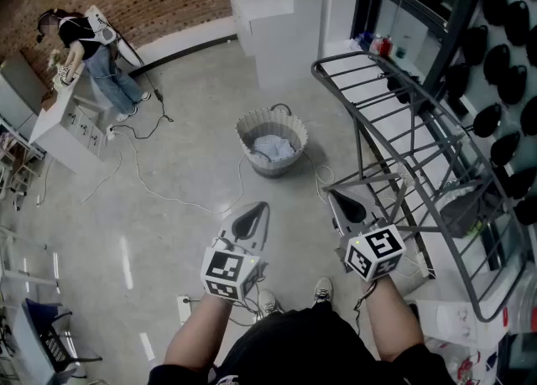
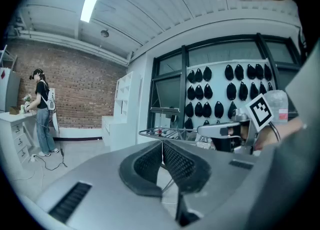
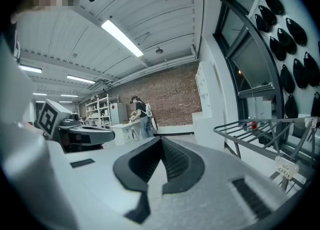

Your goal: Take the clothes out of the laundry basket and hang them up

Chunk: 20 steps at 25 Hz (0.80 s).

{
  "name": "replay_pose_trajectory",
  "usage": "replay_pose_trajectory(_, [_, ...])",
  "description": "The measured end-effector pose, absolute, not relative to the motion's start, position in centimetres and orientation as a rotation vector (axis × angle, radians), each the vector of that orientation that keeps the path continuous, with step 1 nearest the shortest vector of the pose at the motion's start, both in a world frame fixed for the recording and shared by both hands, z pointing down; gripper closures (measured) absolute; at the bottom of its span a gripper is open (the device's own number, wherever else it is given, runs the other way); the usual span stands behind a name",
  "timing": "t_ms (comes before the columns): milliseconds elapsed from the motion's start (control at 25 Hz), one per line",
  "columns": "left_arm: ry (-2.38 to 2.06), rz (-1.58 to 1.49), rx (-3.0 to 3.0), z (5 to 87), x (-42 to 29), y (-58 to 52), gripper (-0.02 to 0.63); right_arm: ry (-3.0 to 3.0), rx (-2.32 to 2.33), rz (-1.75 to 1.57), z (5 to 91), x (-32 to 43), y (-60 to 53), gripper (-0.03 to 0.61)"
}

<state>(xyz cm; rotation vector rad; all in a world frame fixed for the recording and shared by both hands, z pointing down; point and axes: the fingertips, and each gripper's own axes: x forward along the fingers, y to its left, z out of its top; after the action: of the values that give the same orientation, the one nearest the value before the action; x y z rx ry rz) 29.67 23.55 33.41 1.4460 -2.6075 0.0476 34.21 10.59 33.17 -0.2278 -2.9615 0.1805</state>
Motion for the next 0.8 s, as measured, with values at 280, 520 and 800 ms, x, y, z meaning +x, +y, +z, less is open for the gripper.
replay_pose_trajectory(280, [-2.618,0.041,1.44,33.1,29.6,24.0,0.606,-2.974,-0.247,0.199,32.6,34.2,11.2,0.572])
replay_pose_trajectory(520, [-2.604,0.011,1.419,32.7,29.5,24.5,0.604,-2.982,-0.235,0.194,32.7,34.2,11.6,0.571])
replay_pose_trajectory(800, [-2.597,-0.014,1.438,33.4,27.7,26.2,0.603,-2.986,-0.248,0.173,32.9,32.7,13.4,0.522])
